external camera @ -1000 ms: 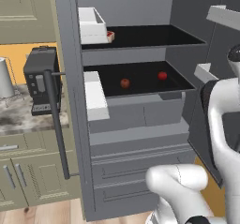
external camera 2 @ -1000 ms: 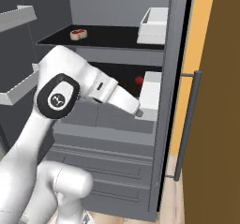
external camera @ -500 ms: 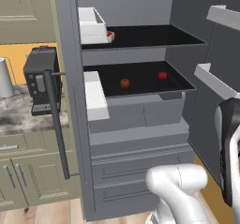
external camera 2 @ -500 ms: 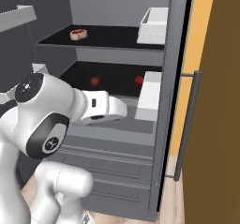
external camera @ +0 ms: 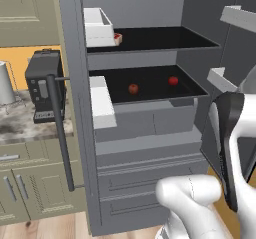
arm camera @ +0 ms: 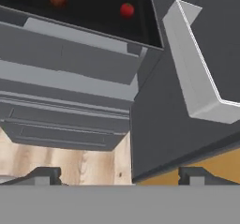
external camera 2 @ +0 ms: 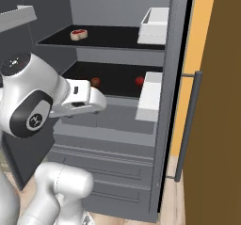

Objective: Open the fridge, remove the apple, tomato, and steak, and place them on any counter.

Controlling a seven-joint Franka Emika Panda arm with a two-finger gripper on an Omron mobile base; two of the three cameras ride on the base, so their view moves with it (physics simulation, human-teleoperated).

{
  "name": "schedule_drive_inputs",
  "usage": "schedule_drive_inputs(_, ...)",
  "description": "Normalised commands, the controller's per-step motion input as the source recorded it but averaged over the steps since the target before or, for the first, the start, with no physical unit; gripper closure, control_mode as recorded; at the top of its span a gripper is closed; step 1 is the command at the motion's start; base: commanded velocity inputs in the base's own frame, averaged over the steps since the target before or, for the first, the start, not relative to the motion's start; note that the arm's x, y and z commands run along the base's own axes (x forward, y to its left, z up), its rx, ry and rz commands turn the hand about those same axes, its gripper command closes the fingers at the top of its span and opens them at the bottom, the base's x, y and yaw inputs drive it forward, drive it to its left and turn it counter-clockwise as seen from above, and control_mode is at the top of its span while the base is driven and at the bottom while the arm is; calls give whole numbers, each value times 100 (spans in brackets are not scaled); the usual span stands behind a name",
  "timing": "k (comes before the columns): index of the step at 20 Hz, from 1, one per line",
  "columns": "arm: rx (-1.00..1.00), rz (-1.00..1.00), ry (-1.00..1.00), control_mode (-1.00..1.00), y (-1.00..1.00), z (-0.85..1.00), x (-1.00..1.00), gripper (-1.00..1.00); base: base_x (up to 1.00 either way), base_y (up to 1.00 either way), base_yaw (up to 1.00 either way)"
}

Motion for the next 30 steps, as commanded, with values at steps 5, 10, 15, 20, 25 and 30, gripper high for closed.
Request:
schedule_drive_inputs(5,9,0,-10,-100,66,4,0,-100,0,0,0)
schedule_drive_inputs(10,4,8,-4,-100,10,16,0,-100,0,0,0)
schedule_drive_inputs(15,0,4,-4,-100,13,27,1,-100,0,0,0)
schedule_drive_inputs(20,0,2,0,-100,5,19,0,-100,0,0,0)
schedule_drive_inputs(25,0,2,3,-100,14,0,2,-100,0,0,0)
schedule_drive_inputs(30,0,8,0,-100,7,0,2,-100,0,0,0)
